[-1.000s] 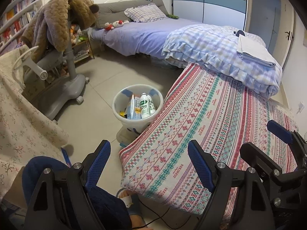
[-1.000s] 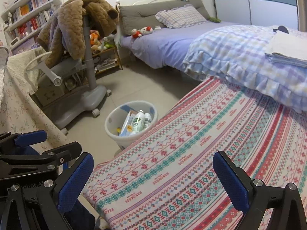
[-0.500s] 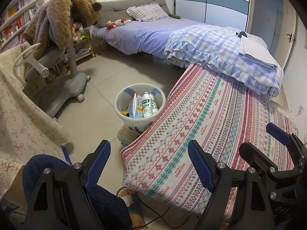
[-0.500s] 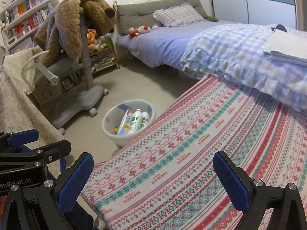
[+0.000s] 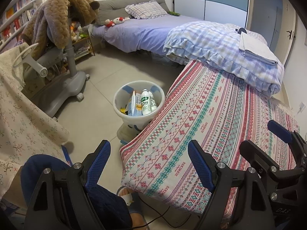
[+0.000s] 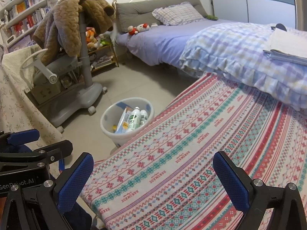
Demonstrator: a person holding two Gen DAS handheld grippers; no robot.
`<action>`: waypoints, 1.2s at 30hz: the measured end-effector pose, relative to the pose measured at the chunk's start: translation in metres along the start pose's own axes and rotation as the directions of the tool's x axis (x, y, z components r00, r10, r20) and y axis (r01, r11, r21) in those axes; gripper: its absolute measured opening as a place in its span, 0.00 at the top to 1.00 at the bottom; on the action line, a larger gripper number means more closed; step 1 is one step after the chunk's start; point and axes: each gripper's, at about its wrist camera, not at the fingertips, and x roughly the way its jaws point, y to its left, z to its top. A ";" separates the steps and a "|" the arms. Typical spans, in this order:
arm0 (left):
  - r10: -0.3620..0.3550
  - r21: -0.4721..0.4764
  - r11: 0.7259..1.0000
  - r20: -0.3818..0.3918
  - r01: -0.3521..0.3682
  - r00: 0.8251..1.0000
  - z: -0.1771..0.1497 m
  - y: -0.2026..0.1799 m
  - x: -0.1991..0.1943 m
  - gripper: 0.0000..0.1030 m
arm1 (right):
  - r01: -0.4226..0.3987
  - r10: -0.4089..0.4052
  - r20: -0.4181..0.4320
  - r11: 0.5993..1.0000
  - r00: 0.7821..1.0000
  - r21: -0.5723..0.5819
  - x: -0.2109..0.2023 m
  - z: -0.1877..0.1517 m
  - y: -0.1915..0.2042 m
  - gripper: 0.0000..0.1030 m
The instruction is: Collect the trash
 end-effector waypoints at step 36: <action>0.063 0.019 0.998 -0.004 -0.063 0.998 0.002 0.005 0.007 0.18 | 0.007 -0.007 -0.012 1.000 1.000 -0.011 0.006 -0.004 -0.002 0.00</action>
